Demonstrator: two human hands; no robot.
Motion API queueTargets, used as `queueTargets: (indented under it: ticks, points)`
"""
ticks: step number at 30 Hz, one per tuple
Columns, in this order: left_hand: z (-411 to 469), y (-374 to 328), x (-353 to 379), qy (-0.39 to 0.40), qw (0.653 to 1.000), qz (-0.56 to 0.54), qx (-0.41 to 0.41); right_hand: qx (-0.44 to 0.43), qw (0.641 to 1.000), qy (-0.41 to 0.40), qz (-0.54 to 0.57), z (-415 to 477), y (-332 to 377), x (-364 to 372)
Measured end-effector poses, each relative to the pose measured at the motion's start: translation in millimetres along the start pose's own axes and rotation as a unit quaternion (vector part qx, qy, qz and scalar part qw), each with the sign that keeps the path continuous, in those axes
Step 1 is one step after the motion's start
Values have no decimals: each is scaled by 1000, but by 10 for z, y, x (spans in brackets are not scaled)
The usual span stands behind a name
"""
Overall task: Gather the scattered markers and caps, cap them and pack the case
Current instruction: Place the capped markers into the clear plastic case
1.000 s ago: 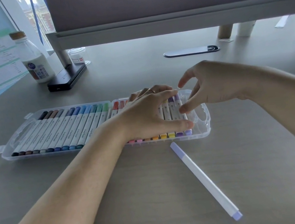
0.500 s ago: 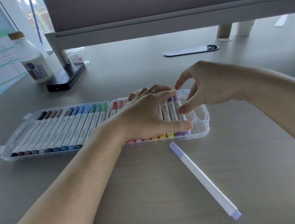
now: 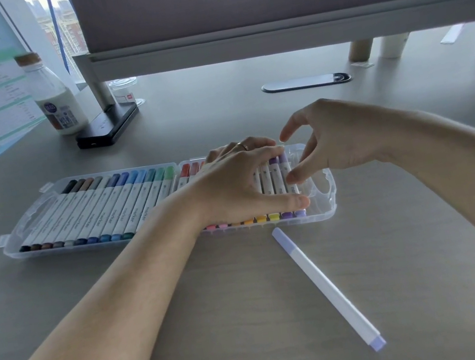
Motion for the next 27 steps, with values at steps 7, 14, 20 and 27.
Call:
queueTargets:
  ticks: [7,14,20,27]
  points:
    - [-11,-3,-1,-13,1000,-7,6,-35,998,-36,34,-217,9,-94]
    - [-16,10,7,-16,1000,-10,1,-65,995,71,-11,-594,179,195]
    - [-36,-19,-3,-22,1000,-19,-7,-79,989,80,-95,-768,358,450]
    - [-37,-11,-3,-23,999,-27,-13,-59,986,73,-136,-835,443,610]
Point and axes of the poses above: each hand's wrist, its own z-axis towards the middle knuckle, its own x-axis out of the palm, y = z × x, the point moved 7 cm from there along z, towards the middle knuckle, and after that the axes turned 14 degrees about y, right-handed, at the moved point
